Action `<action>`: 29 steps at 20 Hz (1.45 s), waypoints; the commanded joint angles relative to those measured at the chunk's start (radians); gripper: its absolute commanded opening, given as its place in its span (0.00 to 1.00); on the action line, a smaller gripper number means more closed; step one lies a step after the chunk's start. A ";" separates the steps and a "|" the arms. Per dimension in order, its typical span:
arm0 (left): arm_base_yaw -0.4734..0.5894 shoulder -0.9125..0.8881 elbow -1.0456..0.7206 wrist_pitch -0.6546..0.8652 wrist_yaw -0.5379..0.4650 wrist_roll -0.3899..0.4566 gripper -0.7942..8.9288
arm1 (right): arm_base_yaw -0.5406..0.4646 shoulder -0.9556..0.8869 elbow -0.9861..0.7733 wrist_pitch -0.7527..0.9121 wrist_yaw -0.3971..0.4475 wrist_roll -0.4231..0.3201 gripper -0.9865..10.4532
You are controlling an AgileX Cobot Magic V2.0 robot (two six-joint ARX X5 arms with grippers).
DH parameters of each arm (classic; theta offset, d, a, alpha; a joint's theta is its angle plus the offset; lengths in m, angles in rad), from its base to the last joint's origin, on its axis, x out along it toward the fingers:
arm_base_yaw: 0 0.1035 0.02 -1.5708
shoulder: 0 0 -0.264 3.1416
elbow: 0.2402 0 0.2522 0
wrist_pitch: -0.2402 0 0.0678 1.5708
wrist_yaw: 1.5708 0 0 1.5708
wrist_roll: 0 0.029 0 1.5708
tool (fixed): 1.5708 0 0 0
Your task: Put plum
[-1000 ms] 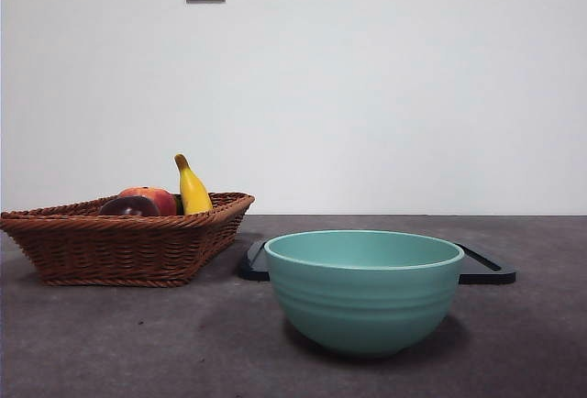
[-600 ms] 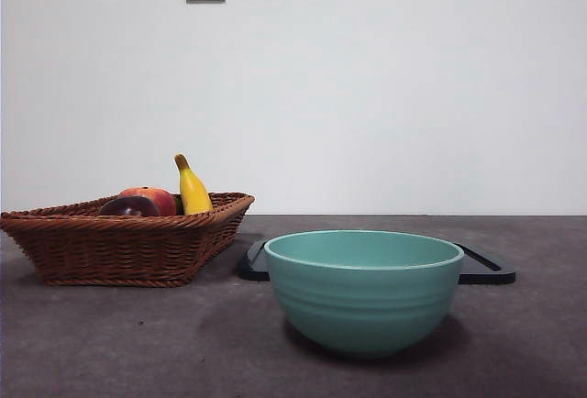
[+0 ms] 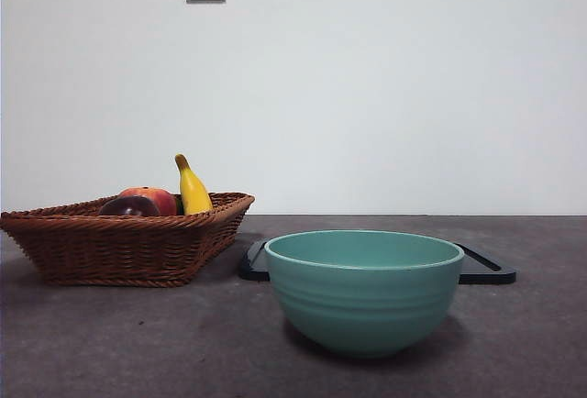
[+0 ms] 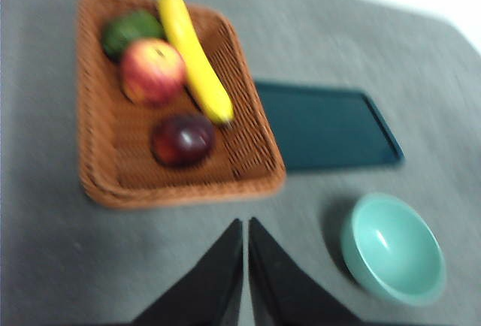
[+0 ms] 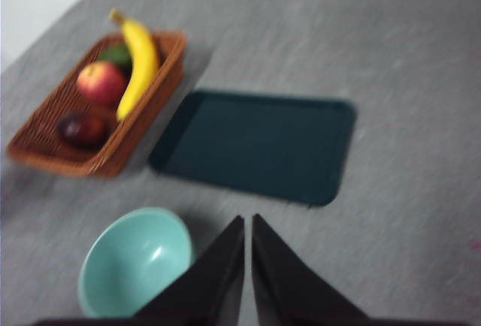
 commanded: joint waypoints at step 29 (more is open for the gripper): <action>-0.098 0.167 0.167 -0.158 0.069 0.166 0.60 | 0.200 0.202 0.168 -0.246 -0.065 -0.162 0.43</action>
